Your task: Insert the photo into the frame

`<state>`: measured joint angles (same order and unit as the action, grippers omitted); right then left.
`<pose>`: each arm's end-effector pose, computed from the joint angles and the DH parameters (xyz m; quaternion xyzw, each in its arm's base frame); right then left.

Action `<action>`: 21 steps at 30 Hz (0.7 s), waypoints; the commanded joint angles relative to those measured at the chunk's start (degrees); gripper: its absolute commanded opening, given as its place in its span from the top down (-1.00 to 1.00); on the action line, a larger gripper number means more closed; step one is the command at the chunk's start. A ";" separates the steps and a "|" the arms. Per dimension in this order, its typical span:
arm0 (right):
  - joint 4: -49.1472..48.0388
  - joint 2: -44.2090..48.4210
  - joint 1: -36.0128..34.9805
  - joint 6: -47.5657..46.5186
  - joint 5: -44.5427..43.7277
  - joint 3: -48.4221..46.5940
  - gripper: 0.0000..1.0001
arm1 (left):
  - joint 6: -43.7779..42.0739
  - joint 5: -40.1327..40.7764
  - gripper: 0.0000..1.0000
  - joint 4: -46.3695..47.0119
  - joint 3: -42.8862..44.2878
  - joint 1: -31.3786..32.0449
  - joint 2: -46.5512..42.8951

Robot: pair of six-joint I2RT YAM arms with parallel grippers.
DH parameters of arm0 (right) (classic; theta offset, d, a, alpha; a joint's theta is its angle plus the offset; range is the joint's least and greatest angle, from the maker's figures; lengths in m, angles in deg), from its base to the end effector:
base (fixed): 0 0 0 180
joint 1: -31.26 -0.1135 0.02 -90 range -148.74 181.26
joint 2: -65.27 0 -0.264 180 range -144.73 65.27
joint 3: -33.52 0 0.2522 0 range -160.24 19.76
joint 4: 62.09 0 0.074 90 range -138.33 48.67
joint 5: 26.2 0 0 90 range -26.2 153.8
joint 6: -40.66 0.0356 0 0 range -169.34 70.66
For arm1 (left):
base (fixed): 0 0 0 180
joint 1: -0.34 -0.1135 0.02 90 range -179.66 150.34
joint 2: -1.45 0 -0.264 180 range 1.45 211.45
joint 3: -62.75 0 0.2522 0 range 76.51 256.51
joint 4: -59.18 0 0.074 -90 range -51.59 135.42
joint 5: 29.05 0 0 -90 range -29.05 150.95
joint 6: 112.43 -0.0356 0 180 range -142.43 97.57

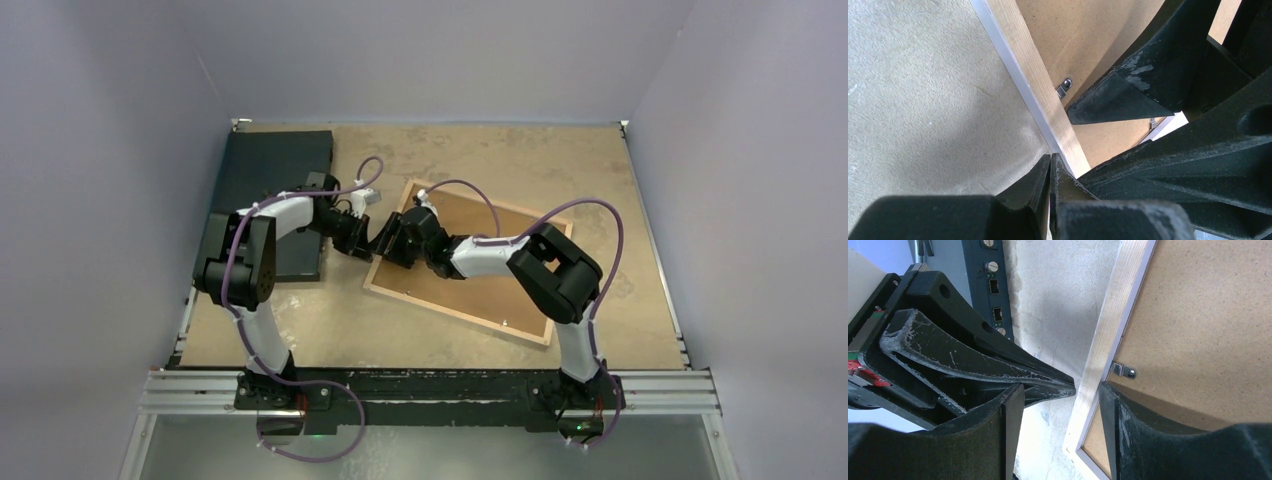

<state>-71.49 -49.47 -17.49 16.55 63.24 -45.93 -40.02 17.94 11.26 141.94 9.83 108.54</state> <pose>0.2870 0.3268 0.1597 0.1289 0.8377 0.4445 0.2901 0.3362 -0.0808 0.1508 0.2601 0.8870 -0.3548 0.1402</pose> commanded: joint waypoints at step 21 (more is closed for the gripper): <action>0.30 -1.09 -0.02 -3.51 -3.57 -2.69 -0.20 | -1.20 -2.85 1.00 -0.39 -1.14 0.11 -4.04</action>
<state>-70.96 -49.79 -17.66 15.08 63.05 -46.26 -40.04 18.34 11.94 141.24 9.77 107.45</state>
